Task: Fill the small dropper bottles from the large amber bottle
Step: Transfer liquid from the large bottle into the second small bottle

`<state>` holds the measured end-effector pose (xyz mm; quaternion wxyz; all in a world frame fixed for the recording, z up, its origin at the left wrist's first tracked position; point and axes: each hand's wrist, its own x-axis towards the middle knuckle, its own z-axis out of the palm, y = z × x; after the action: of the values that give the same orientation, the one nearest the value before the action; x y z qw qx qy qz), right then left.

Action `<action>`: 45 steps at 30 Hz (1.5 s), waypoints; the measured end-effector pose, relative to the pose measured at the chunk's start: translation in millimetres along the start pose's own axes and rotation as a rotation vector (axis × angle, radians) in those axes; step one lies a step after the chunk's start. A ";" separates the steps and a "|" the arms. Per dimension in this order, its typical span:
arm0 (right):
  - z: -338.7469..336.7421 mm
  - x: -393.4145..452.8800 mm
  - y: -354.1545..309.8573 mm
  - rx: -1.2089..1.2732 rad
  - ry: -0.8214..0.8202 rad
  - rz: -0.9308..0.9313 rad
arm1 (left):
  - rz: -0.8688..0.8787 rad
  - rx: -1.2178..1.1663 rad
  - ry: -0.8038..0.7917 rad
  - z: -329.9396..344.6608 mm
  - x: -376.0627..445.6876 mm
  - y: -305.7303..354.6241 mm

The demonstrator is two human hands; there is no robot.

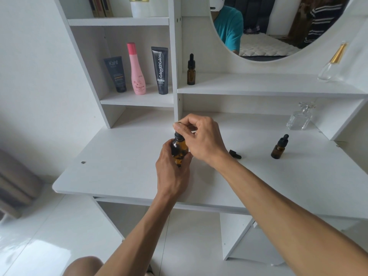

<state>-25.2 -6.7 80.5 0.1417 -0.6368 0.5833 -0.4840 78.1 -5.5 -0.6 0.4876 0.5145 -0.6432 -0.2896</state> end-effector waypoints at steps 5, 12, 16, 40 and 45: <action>-4.1 1.8 -2.7 0.125 0.028 0.044 | 0.000 -0.025 0.003 0.3 -0.2 -1.6; -18.6 14.2 -17.4 0.195 0.081 -0.007 | -0.002 -0.037 0.014 1.1 -0.7 -2.6; -25.6 21.2 -23.1 0.227 0.105 -0.015 | -0.020 -0.027 0.014 1.1 0.0 -1.1; -88.1 13.1 -1.7 0.381 0.301 0.084 | -0.029 -0.018 0.021 1.9 -0.7 -1.9; -97.5 4.7 17.9 0.333 0.328 0.135 | -0.032 -0.022 0.018 1.8 -1.2 -1.4</action>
<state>-112.9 21.7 117.2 0.1801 -0.4771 0.5517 -0.6600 76.9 -5.0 -2.9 0.4943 0.5220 -0.6271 -0.2999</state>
